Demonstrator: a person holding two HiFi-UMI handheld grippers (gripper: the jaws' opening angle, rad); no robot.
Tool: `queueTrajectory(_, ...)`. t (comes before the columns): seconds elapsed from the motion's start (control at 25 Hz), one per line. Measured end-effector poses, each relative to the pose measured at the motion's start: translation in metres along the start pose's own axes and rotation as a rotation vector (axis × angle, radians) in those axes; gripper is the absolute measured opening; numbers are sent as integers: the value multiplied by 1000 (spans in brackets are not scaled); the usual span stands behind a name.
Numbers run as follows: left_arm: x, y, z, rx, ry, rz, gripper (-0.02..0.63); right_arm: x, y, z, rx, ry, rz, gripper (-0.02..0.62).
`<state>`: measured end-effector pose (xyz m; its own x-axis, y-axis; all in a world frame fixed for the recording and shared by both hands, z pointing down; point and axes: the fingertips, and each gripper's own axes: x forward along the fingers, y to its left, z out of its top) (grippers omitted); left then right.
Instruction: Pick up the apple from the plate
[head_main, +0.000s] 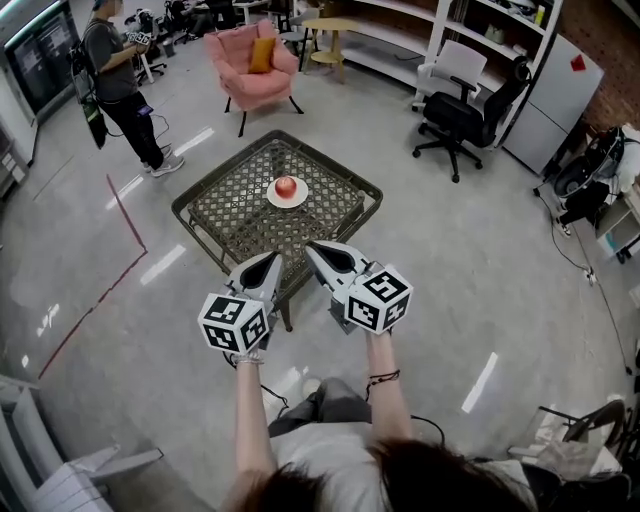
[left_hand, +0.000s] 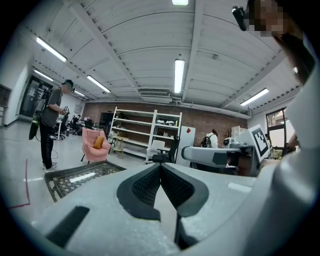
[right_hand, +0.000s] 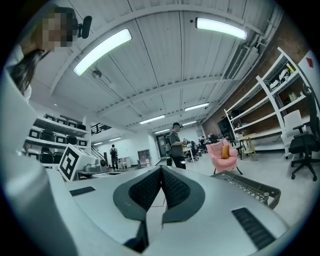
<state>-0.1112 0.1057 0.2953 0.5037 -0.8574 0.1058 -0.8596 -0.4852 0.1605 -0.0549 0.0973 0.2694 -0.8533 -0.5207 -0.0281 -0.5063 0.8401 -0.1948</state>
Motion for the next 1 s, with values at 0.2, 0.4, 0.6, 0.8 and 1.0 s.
queueTrajectory(0.2, 12, 11, 0, 5, 6, -4, 11, 16, -15, -4, 11, 10, -2, 9)
queueTrajectory(0.4, 27, 27, 3, -7, 7, 17, 11, 28, -33, -2, 23, 10, -6, 9)
queueTrajectory(0.6, 53, 40, 0, -24, 17, 24, 12, 44, -64, -2, 34, 22, -4, 9)
queueTrajectory(0.8, 85, 62, 5, -19, 28, 62, 12, 68, -101, 2, 51, 38, 15, 9)
queueTrajectory(1.0, 119, 84, 11, -39, 27, 95, 12, 95, -136, 9, 63, 54, 53, 9)
